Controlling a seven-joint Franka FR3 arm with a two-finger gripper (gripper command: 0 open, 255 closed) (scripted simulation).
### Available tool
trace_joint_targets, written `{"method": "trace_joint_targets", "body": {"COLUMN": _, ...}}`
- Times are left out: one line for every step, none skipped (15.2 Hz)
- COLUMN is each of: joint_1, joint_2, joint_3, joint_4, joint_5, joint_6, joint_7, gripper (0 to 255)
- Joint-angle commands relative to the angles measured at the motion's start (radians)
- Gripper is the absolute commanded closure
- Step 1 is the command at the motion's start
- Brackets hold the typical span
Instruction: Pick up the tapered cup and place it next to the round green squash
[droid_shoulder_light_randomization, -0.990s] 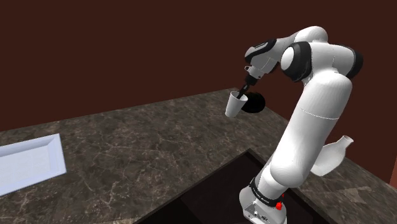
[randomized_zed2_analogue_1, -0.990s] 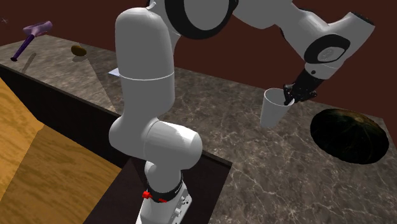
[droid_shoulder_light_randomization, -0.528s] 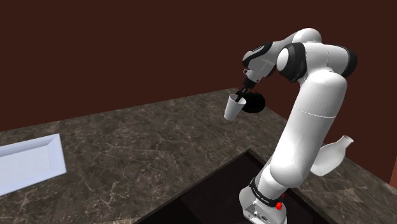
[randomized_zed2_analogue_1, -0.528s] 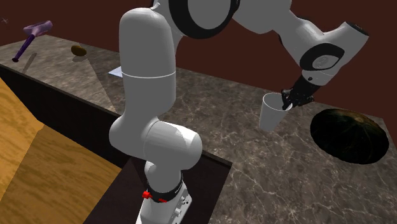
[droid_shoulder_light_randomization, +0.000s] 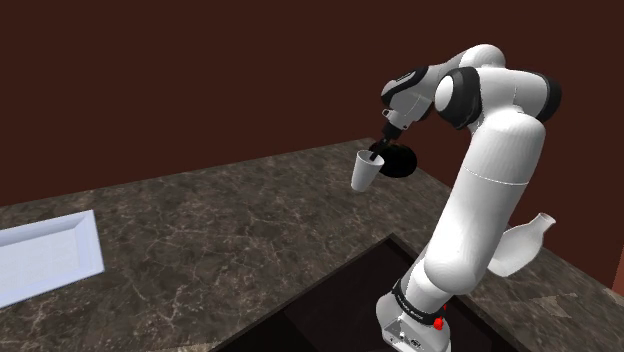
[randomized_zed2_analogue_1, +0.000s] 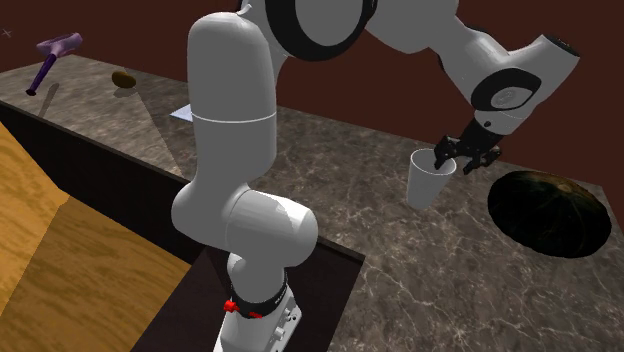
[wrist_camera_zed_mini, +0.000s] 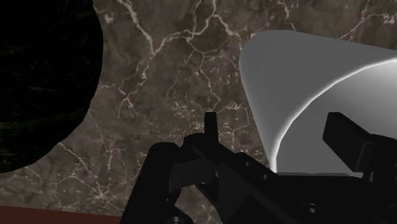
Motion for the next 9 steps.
{"method": "trace_joint_targets", "body": {"joint_1": 0.000, "joint_2": 0.000, "joint_3": 0.000, "joint_4": 0.000, "joint_5": 0.000, "joint_6": 0.000, "joint_7": 0.000, "gripper": 0}}
{"method": "trace_joint_targets", "body": {"joint_1": 0.000, "joint_2": 0.000, "joint_3": 0.000, "joint_4": 0.000, "joint_5": 0.000, "joint_6": 0.000, "joint_7": 0.000, "gripper": 0}}
{"method": "trace_joint_targets", "body": {"joint_1": 0.000, "joint_2": 0.000, "joint_3": 0.000, "joint_4": 0.000, "joint_5": 0.000, "joint_6": 0.000, "joint_7": 0.000, "gripper": 0}}
{"method": "trace_joint_targets", "body": {"joint_1": 0.001, "joint_2": -0.016, "joint_3": -0.008, "joint_4": 0.019, "joint_5": -0.019, "joint_6": -0.026, "joint_7": 0.012, "gripper": 0}}
{"method": "trace_joint_targets", "body": {"joint_1": 0.002, "joint_2": -0.030, "joint_3": -0.015, "joint_4": 0.039, "joint_5": -0.036, "joint_6": -0.054, "joint_7": 0.023, "gripper": 0}}
{"method": "trace_joint_targets", "body": {"joint_1": 0.002, "joint_2": -0.042, "joint_3": -0.021, "joint_4": 0.061, "joint_5": -0.051, "joint_6": -0.082, "joint_7": 0.033, "gripper": 0}}
{"method": "trace_joint_targets", "body": {"joint_1": 0.001, "joint_2": -0.051, "joint_3": -0.026, "joint_4": 0.079, "joint_5": -0.062, "joint_6": -0.104, "joint_7": 0.040, "gripper": 0}}
{"method": "trace_joint_targets", "body": {"joint_1": 0.001, "joint_2": -0.051, "joint_3": -0.026, "joint_4": 0.079, "joint_5": -0.062, "joint_6": -0.104, "joint_7": 0.040, "gripper": 0}}
{"method": "trace_joint_targets", "body": {"joint_1": 0.001, "joint_2": -0.051, "joint_3": -0.026, "joint_4": 0.079, "joint_5": -0.062, "joint_6": -0.104, "joint_7": 0.040, "gripper": 0}}
